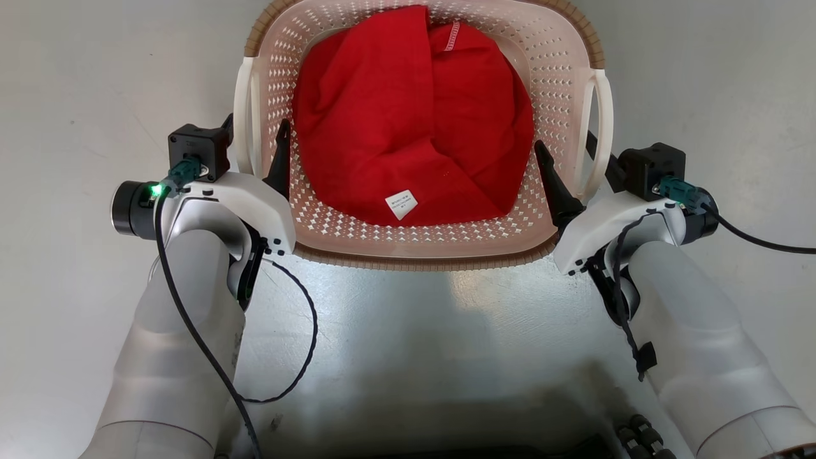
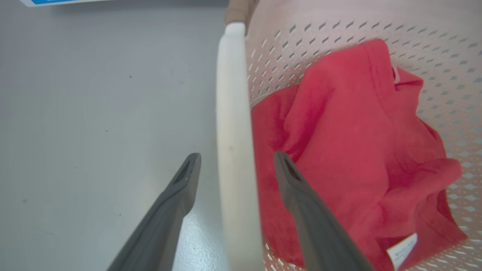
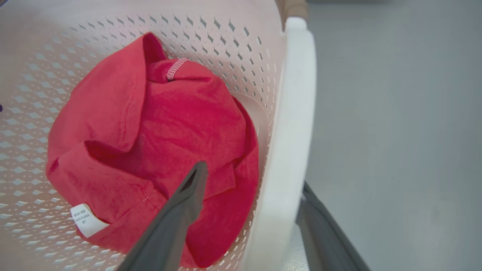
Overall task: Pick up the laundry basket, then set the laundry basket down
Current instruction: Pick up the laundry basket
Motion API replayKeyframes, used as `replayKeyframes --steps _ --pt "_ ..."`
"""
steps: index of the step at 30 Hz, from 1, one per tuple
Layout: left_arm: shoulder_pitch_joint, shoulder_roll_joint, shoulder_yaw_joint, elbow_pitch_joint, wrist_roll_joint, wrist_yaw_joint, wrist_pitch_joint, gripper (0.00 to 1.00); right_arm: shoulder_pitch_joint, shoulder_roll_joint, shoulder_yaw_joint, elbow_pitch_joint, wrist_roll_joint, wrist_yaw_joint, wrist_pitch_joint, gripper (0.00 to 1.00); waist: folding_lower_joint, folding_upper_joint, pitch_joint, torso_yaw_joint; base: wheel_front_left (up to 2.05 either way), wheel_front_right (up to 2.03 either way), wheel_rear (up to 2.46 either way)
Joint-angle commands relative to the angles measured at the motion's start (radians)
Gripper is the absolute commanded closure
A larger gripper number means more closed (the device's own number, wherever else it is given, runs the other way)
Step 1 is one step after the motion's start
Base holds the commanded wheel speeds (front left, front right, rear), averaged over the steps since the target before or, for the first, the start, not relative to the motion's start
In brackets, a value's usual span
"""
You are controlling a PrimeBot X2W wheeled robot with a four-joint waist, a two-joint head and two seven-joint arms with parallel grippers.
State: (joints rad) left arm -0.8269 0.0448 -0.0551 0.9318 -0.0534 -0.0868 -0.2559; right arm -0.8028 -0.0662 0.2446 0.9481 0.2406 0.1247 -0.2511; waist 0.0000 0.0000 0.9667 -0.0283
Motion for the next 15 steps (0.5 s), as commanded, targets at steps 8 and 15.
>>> replayKeyframes --steps 8,15 --pt "0.023 0.024 0.011 -0.001 -0.015 0.009 -0.006 0.00 0.044 0.016 0.001 -0.002 0.010 0.006 -0.011 0.00 0.0000 0.0000 -0.002 -0.001 0.00 0.00 0.00" --pt "0.017 0.019 -0.002 0.002 -0.022 0.001 -0.006 1.00 0.051 0.016 -0.015 0.005 0.036 0.006 -0.011 1.00 0.0000 0.0000 0.002 0.002 0.00 0.00 0.00"
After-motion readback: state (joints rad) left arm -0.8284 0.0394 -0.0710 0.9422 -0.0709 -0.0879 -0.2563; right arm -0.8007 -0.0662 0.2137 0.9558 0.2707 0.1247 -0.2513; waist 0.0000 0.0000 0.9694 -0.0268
